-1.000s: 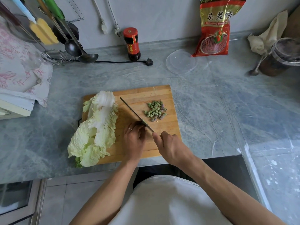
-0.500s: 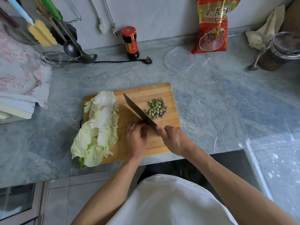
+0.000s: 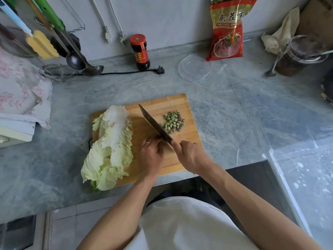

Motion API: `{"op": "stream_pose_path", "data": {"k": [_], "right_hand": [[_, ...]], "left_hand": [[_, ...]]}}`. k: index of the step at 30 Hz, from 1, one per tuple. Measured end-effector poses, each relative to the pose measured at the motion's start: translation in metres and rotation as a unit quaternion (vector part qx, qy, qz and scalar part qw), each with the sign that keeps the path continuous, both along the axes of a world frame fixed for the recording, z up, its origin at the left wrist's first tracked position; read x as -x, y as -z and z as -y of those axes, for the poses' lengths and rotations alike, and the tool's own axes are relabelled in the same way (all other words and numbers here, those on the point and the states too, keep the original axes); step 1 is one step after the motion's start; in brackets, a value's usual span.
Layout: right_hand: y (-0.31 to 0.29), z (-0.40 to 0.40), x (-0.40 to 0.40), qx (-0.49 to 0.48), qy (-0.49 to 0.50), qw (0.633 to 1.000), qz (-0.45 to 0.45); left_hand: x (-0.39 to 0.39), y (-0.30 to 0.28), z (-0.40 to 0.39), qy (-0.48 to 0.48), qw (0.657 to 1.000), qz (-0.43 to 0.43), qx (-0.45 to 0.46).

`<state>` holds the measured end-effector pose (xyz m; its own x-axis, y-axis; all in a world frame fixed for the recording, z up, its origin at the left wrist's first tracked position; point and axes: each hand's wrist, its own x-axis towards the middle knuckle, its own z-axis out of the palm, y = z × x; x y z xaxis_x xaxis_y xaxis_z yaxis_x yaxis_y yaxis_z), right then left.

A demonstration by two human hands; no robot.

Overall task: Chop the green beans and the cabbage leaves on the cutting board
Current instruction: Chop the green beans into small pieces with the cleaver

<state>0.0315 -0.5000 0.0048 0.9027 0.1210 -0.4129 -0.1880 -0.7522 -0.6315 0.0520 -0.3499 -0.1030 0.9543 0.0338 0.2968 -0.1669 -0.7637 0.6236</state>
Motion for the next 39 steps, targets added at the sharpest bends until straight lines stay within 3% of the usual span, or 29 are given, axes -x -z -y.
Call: {"op": "stream_pose_path", "data": {"k": [6, 12, 24, 31, 39], "right_hand": [[0.011, -0.01, -0.008, 0.018, 0.031, 0.999, -0.026], [0.013, 0.015, -0.011, -0.133, 0.148, 0.973, -0.12], [0.0, 0.007, 0.003, -0.037, 0.077, 0.996, 0.022], [0.0, -0.006, 0.019, -0.031, 0.051, 0.997, 0.042], [0.005, -0.015, 0.023, -0.016, 0.068, 0.997, 0.028]], "left_hand": [[-0.001, 0.005, -0.002, 0.021, 1.0, 0.021, -0.001], [0.004, 0.005, -0.003, 0.008, 0.999, -0.006, 0.036], [0.003, 0.006, -0.021, 0.034, 0.988, -0.009, 0.15], [-0.003, 0.008, -0.027, 0.052, 0.998, -0.034, 0.028], [-0.007, 0.005, -0.023, 0.034, 0.998, -0.061, 0.007]]}}
